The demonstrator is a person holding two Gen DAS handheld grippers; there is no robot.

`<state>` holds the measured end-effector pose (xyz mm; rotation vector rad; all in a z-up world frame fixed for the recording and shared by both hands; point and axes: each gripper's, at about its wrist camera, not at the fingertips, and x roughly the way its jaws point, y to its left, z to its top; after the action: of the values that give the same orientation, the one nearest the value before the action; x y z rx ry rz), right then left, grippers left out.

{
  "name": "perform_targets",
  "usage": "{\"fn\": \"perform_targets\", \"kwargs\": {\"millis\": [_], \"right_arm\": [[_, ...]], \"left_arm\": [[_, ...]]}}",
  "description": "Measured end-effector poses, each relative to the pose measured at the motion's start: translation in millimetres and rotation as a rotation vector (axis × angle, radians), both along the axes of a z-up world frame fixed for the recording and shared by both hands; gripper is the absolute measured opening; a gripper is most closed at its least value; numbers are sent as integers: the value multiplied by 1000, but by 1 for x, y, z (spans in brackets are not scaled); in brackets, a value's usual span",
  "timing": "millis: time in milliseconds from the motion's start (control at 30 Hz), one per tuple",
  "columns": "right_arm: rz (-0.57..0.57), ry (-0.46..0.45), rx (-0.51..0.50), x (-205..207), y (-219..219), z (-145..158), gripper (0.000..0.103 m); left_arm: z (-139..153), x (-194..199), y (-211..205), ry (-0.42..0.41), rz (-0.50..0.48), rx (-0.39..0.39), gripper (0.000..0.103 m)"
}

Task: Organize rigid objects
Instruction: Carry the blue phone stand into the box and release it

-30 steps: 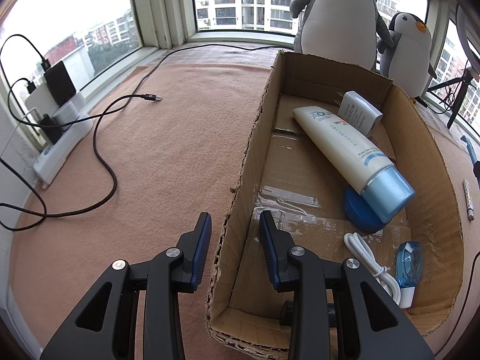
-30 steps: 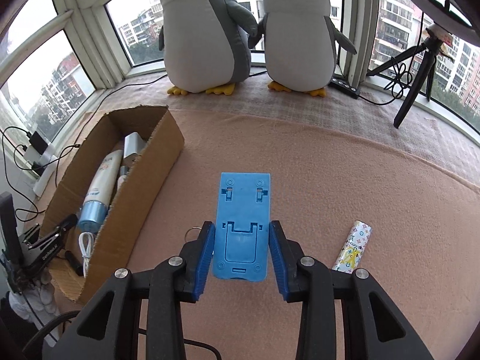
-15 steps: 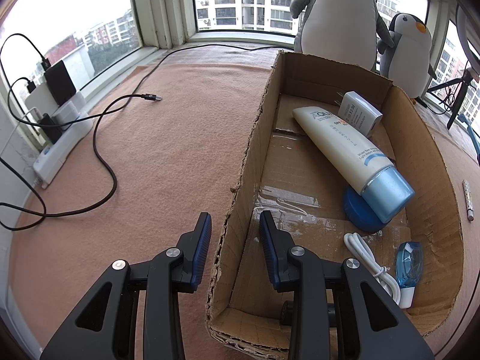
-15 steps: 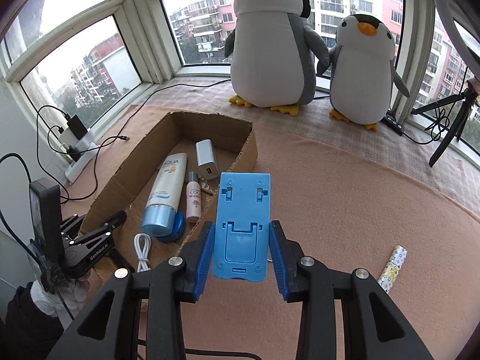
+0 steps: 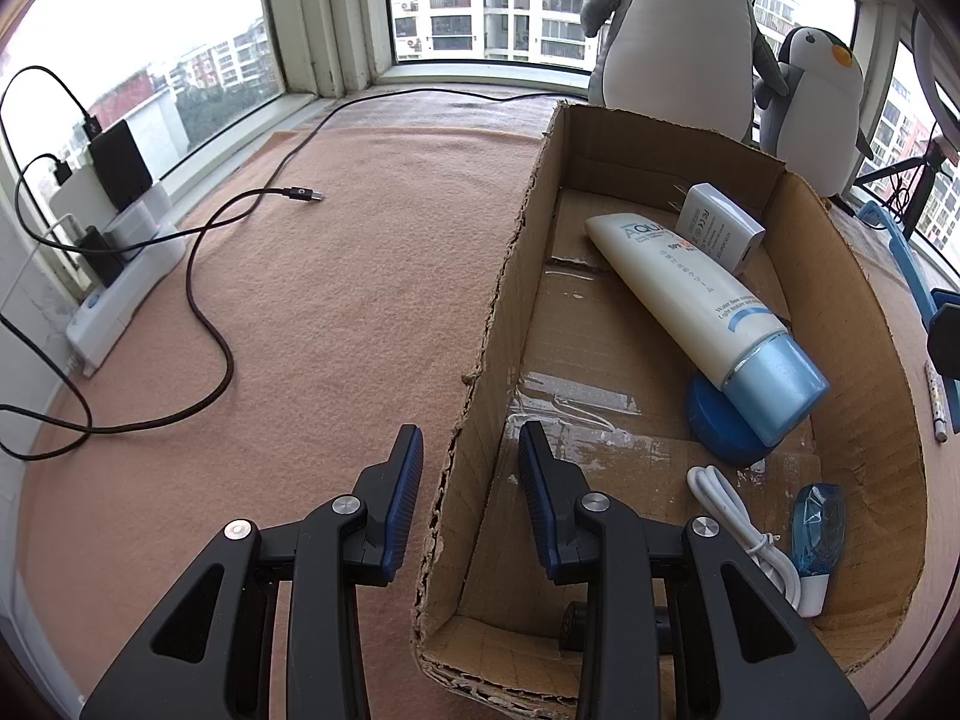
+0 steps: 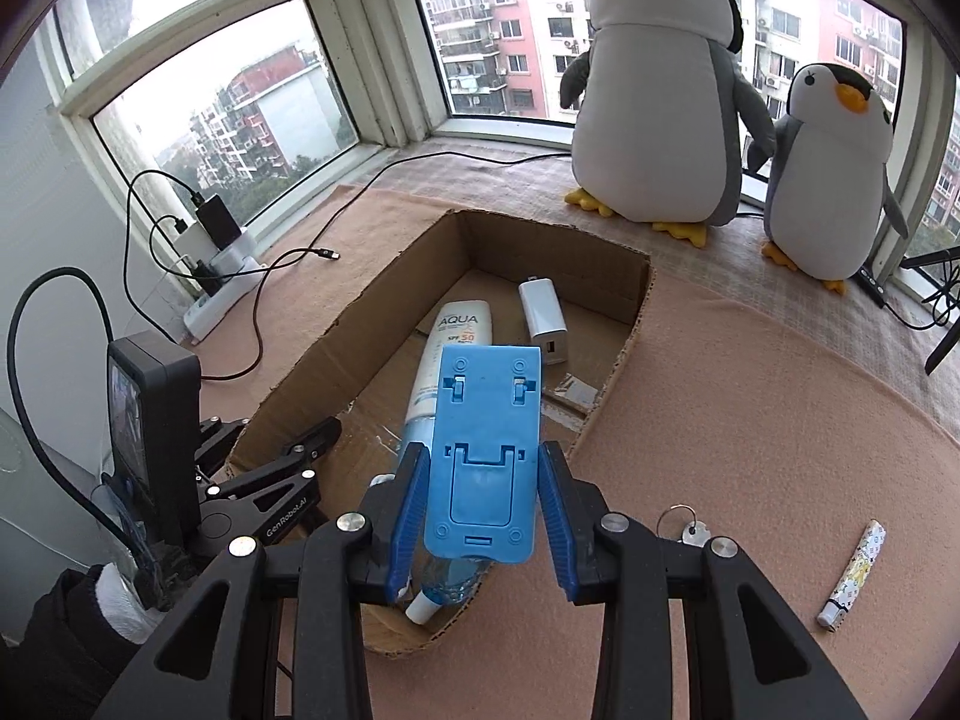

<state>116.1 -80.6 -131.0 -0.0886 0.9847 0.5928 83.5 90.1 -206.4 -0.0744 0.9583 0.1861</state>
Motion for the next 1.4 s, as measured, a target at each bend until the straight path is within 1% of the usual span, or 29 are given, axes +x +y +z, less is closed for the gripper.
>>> {"fn": "perform_targets", "kwargs": {"millis": [167, 367, 567, 833, 1067, 1300, 1400], "right_arm": [[55, 27, 34, -1, 17, -3, 33], [106, 50, 36, -1, 38, -12, 33], [128, 59, 20, -3, 50, -19, 33], [138, 54, 9, -4, 52, -19, 35], [133, 47, 6, -4, 50, -17, 45], [115, 37, 16, -4, 43, -14, 48], [114, 29, 18, -4, 40, -12, 51]], "left_arm": [[0, 0, 0, 0, 0, 0, 31], [0, 0, 0, 0, 0, -1, 31], [0, -1, -1, -1, 1, -2, 31], [0, -1, -1, -1, 2, -3, 31], [0, -1, -1, -1, 2, -3, 31], [0, -1, -1, 0, 1, -1, 31], [1, 0, -2, 0, -1, 1, 31]]}}
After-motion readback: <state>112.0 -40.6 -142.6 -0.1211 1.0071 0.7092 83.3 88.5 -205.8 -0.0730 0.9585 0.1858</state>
